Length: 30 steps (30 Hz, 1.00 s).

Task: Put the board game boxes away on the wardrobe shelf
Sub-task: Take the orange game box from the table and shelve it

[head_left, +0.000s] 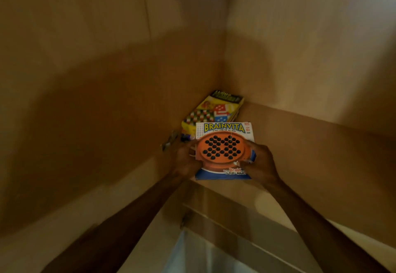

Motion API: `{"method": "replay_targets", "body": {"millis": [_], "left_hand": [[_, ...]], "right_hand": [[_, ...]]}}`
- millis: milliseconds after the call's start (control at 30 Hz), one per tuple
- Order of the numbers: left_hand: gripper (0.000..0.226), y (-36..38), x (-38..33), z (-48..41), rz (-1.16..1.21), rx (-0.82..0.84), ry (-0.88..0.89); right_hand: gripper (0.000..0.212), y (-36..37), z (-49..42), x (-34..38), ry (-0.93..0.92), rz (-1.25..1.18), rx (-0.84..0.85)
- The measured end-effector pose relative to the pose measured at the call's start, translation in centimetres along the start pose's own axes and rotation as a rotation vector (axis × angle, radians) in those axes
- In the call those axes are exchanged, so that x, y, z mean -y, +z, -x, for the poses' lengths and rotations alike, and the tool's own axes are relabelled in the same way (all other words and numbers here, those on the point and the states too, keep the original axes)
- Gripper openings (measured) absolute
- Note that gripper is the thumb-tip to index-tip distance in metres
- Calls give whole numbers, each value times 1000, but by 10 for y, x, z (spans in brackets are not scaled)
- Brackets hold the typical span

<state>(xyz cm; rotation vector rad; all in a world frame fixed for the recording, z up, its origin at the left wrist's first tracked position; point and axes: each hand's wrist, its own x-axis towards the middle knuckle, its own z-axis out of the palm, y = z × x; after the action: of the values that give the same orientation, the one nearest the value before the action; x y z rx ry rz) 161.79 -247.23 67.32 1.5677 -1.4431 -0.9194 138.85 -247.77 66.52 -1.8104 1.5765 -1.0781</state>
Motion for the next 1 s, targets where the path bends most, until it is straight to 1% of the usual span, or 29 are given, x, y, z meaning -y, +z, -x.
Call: {"method": "replay_targets", "body": {"millis": [100, 167, 267, 300, 333, 367, 400, 433, 467, 533, 567, 600, 633, 700, 800, 933, 1000], "left_hand": [[54, 14, -21, -58, -29, 78, 16], [54, 19, -33, -89, -45, 136, 16], [61, 24, -44, -119, -134, 294, 38], [68, 22, -44, -125, -176, 327, 60], [81, 22, -43, -136, -214, 342, 105], [94, 19, -39, -146, -243, 331, 156], [96, 17, -35, -156, -270, 307, 168], [87, 13, -33, -161, -303, 287, 164], [74, 12, -27, -169, -335, 242, 164], [46, 7, -25, -175, -391, 122, 167], [35, 6, -24, -177, -429, 64, 178], [30, 6, -26, -176, -461, 15, 187], [30, 7, -30, -173, -490, -21, 208], [34, 14, -34, -170, -534, -68, 241], [41, 14, -33, -168, -564, -82, 288], [48, 15, -27, -167, -567, -21, 194], [49, 22, -32, -156, -508, -32, 150]], "right_hand": [[60, -11, -49, -11, 60, 16, -41], [60, -15, -75, -14, 85, 17, -73], [54, -16, -107, -20, 92, 16, -105], [52, -15, -114, -22, 94, -3, -99], [50, -14, -125, -26, 89, -11, -75], [50, -11, -133, -31, 79, -16, -50], [52, -8, -142, -34, 77, -7, -30], [54, -4, -150, -37, 77, 15, -21], [53, 0, -156, -39, 74, 42, -12], [43, 5, -165, -34, 22, 60, 23], [38, 9, -170, -33, -21, 60, 53], [34, 13, -172, -31, -53, 57, 95], [31, 17, -171, -28, -78, 37, 140], [35, 21, -172, -31, -133, 10, 226], [43, 24, -176, -32, -170, -33, 266], [50, 16, -178, -35, -212, -63, 373], [48, 9, -172, -38, -225, -97, 386]]}}
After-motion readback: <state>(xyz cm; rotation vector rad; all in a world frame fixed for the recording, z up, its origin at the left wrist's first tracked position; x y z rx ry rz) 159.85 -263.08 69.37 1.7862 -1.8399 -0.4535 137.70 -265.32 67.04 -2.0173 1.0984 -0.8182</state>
